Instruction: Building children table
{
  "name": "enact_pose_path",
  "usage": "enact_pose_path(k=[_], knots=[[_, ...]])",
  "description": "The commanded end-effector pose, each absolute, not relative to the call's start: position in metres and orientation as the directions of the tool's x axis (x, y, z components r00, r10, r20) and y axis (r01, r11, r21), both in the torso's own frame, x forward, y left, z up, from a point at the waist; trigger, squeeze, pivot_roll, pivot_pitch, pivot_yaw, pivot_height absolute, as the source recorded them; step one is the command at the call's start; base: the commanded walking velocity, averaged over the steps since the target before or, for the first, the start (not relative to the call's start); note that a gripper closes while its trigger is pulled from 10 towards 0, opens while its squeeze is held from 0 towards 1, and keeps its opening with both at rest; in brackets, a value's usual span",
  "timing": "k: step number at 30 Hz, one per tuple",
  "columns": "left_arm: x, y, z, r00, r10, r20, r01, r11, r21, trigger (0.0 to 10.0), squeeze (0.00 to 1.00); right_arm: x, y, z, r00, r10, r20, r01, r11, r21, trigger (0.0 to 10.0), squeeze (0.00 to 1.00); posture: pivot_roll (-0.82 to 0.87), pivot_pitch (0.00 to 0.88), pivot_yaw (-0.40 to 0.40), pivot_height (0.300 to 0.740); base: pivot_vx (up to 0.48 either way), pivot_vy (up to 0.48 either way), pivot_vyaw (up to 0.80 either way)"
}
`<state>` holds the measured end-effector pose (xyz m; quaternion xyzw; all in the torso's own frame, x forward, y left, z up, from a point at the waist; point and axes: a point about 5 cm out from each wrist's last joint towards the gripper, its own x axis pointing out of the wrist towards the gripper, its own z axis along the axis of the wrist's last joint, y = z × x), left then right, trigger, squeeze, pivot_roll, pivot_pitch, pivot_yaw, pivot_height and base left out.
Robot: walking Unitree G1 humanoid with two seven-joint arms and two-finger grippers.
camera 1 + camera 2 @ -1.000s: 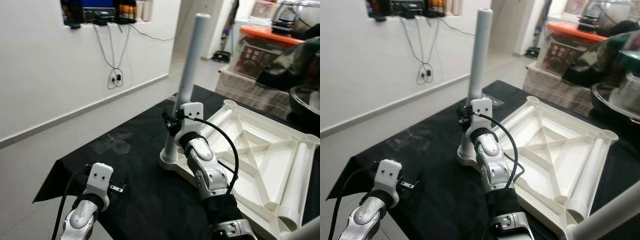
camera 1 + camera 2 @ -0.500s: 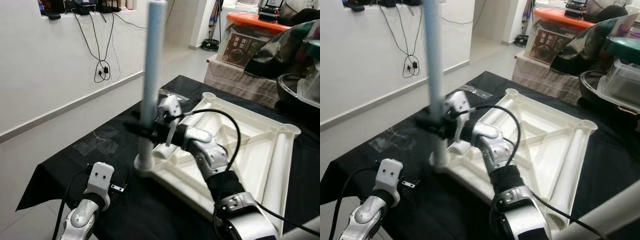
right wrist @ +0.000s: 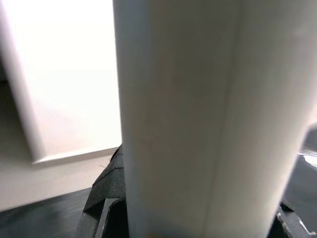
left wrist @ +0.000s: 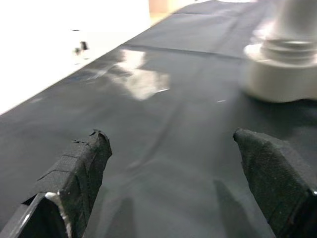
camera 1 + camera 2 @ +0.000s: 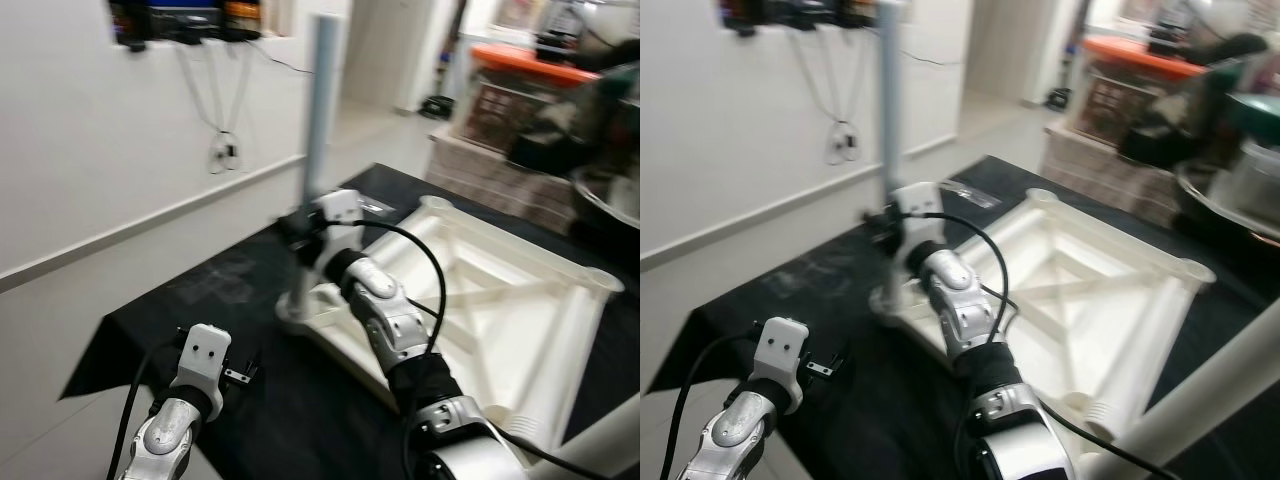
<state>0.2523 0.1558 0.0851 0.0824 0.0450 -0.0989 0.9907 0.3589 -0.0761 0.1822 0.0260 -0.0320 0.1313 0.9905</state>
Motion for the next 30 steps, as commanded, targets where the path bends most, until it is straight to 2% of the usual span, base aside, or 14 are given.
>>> enact_pose_path(k=[1,2,3,6,7,10,11,15,19,23,24,26,29,30], knots=[[0.251,0.153,0.082,0.973,-0.199,-0.114,0.215,0.964,0.154,10.0,0.00,0.346,-0.102,0.150,0.992,0.113,-0.052,-0.111,0.993,0.038,5.9,0.00,0.09,0.000,-0.106,0.740,0.000,0.000,0.00],[0.251,0.153,0.082,0.973,-0.199,-0.114,0.215,0.964,0.154,10.0,0.00,0.346,-0.102,0.150,0.992,0.113,-0.052,-0.111,0.993,0.038,5.9,0.00,0.09,0.000,-0.106,0.740,0.000,0.000,0.00],[0.251,0.154,0.082,0.973,-0.198,-0.115,0.214,0.965,0.153,10.0,0.00,0.338,-0.094,0.159,0.981,0.195,-0.001,-0.194,0.980,0.043,10.0,0.00,0.09,0.000,-0.106,0.740,0.000,0.000,0.00],[0.251,0.155,0.082,0.974,-0.197,-0.116,0.213,0.965,0.154,10.0,0.00,0.335,-0.087,0.165,0.962,0.270,0.035,-0.271,0.962,0.032,10.0,0.00,0.09,0.000,-0.106,0.740,0.000,0.000,0.00],[0.251,0.155,0.082,0.974,-0.196,-0.116,0.212,0.965,0.154,10.0,0.00,0.335,-0.084,0.170,0.938,0.342,0.061,-0.345,0.937,0.059,10.0,1.00,0.09,0.000,-0.108,0.740,0.000,0.000,0.00],[0.252,0.154,0.082,0.974,-0.195,-0.114,0.212,0.965,0.152,10.0,0.00,0.338,-0.073,0.184,0.828,0.546,0.125,-0.559,0.823,0.106,10.0,1.00,0.09,0.000,-0.109,0.740,0.000,0.000,0.00],[0.253,0.154,0.082,0.974,-0.198,-0.112,0.213,0.965,0.151,10.0,0.00,0.338,-0.067,0.197,0.728,0.662,0.179,-0.681,0.729,0.075,10.0,0.00,0.09,0.000,-0.108,0.740,0.000,0.000,0.00],[0.254,0.153,0.083,0.974,-0.199,-0.110,0.215,0.965,0.152,10.0,0.00,0.341,-0.061,0.215,0.509,0.832,0.222,-0.851,0.524,-0.013,10.0,0.00,0.09,0.000,-0.107,0.740,0.000,0.000,0.00],[0.253,0.155,0.084,0.977,-0.187,-0.104,0.202,0.967,0.158,10.0,0.00,0.346,-0.050,0.212,0.414,0.897,0.154,-0.901,0.428,-0.075,10.0,0.00,0.12,0.000,-0.119,0.740,0.000,0.000,0.00],[0.253,0.161,0.086,0.981,-0.165,-0.098,0.179,0.970,0.161,10.0,0.00,0.358,-0.033,0.211,0.492,0.860,0.133,-0.863,0.502,-0.058,10.0,0.00,0.13,0.000,-0.125,0.740,0.000,0.000,0.00],[0.252,0.162,0.085,0.982,-0.162,-0.099,0.176,0.971,0.162,10.0,0.00,0.368,-0.033,0.208,0.613,0.782,0.116,-0.786,0.618,-0.015,0.5,0.00,0.12,0.000,-0.124,0.740,0.000,0.000,0.00],[0.252,0.163,0.085,0.982,-0.160,-0.101,0.175,0.971,0.164,10.0,0.00,0.374,-0.034,0.206,0.687,0.720,0.098,-0.725,0.689,0.012,0.5,0.00,0.12,0.000,-0.121,0.740,0.000,0.000,0.00],[0.252,0.160,0.084,0.981,-0.164,-0.101,0.179,0.970,0.162,10.0,0.00,0.395,-0.069,0.183,0.952,0.296,-0.083,-0.280,0.946,0.162,0.0,0.00,0.11,0.000,-0.114,0.740,0.000,0.000,0.00],[0.252,0.160,0.084,0.981,-0.164,-0.101,0.179,0.970,0.162,10.0,0.00,0.395,-0.069,0.183,0.952,0.296,-0.083,-0.280,0.946,0.162,0.0,0.00,0.11,0.000,-0.114,0.740,0.000,0.000,0.00]])
